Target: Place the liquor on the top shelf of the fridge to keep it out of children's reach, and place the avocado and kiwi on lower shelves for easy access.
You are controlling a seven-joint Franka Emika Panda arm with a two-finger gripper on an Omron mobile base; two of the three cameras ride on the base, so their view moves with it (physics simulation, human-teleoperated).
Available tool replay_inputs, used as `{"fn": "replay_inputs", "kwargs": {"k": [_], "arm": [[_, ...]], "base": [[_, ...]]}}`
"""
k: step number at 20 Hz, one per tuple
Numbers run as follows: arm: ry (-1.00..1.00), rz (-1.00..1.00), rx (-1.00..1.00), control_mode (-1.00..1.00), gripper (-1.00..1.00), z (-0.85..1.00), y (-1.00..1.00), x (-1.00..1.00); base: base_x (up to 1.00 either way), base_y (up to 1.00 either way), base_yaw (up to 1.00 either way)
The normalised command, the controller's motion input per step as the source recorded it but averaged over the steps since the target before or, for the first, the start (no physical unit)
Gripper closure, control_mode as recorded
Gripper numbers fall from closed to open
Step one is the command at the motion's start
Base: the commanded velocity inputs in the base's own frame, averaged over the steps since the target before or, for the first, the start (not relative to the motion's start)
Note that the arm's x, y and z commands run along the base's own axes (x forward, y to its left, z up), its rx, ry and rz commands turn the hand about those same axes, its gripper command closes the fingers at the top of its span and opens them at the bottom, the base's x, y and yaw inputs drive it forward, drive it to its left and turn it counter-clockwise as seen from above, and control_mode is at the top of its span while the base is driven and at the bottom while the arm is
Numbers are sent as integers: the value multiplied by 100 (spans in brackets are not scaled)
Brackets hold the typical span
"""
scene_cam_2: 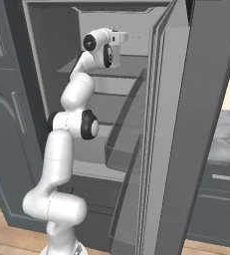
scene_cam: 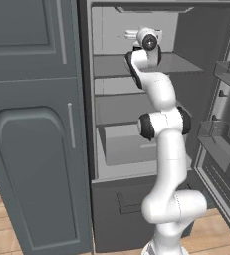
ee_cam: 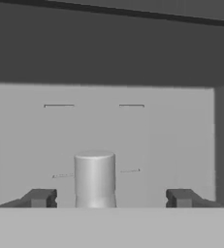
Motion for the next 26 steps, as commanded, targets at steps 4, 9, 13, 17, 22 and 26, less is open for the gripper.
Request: {"fn": "replay_inputs", "kwargs": {"k": [4,9,13,17,22,26], "arm": [[-4,0,-10,-100,-100,0,-1,-18],[2,0,-12,-100,-100,-14,-8,-59],[4,0,-11,-100,-100,-38,-1,-49],[0,0,-10,-100,-100,-41,0,-59],[0,0,-6,-100,-100,-2,0,-84],[0,-1,-5,-100,-100,4,2,-100]], "base": [[0,0,0],[0,0,0],[0,0,0],[0,0,0],[0,0,0],[0,0,0]]}}
